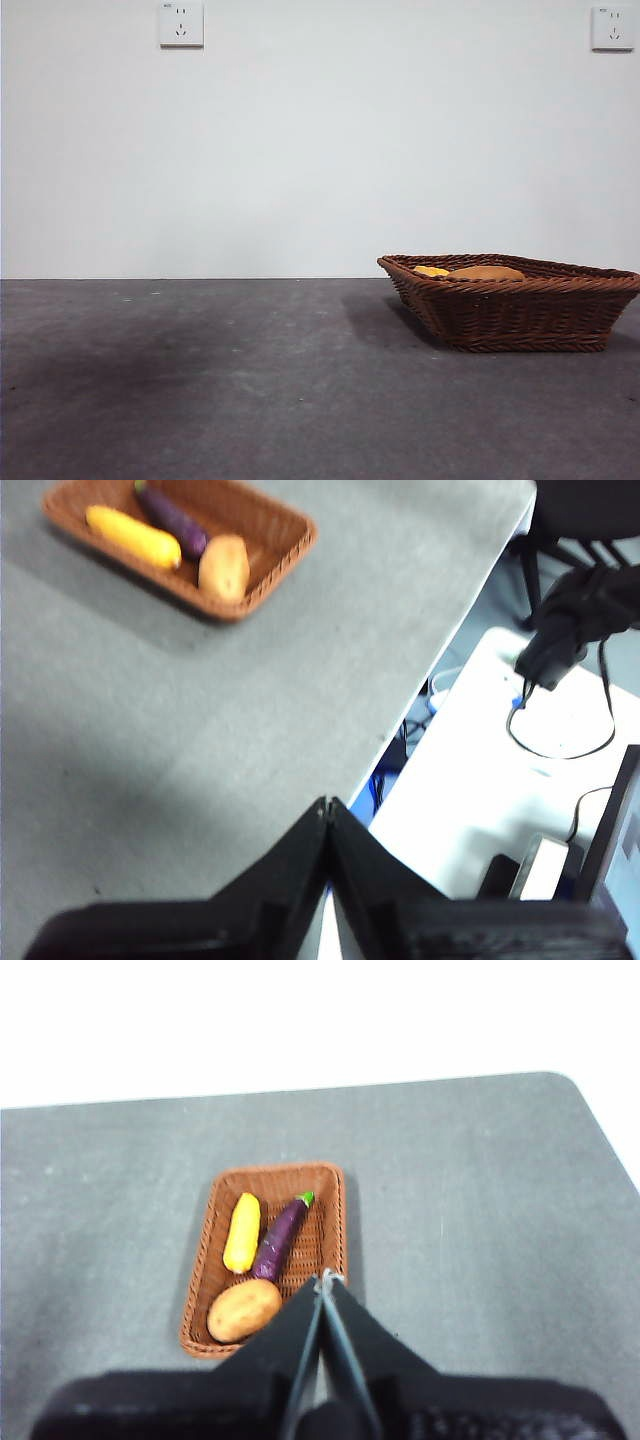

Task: Help me put the vegetables on the table into the basket

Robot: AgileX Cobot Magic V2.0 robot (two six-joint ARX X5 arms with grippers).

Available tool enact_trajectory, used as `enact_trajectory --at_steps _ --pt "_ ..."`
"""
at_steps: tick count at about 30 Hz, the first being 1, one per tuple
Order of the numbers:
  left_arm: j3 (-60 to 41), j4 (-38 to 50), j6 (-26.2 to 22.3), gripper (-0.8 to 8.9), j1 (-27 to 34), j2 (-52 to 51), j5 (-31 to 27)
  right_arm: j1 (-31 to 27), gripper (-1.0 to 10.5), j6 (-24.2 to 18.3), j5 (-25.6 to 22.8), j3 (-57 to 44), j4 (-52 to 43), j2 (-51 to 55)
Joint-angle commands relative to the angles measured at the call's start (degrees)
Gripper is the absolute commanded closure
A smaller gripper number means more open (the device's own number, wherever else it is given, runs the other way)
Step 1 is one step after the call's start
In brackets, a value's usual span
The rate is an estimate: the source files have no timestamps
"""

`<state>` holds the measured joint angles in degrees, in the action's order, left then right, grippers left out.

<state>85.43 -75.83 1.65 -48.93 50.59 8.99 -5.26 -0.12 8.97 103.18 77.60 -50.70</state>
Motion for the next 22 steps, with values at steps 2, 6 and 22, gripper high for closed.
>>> enact_trajectory --at_steps 2,6,22 --pt "-0.4 0.3 2.6 8.16 -0.2 0.5 0.0 0.0 9.5 1.0 -0.1 -0.3 1.3 1.1" --pt "-0.4 0.3 2.8 8.16 -0.1 1.7 0.0 0.0 9.5 1.0 -0.1 -0.3 1.3 0.0" --pt "-0.5 1.2 1.9 8.16 2.0 9.7 -1.5 0.0 9.5 1.0 -0.1 -0.3 1.3 -12.2"
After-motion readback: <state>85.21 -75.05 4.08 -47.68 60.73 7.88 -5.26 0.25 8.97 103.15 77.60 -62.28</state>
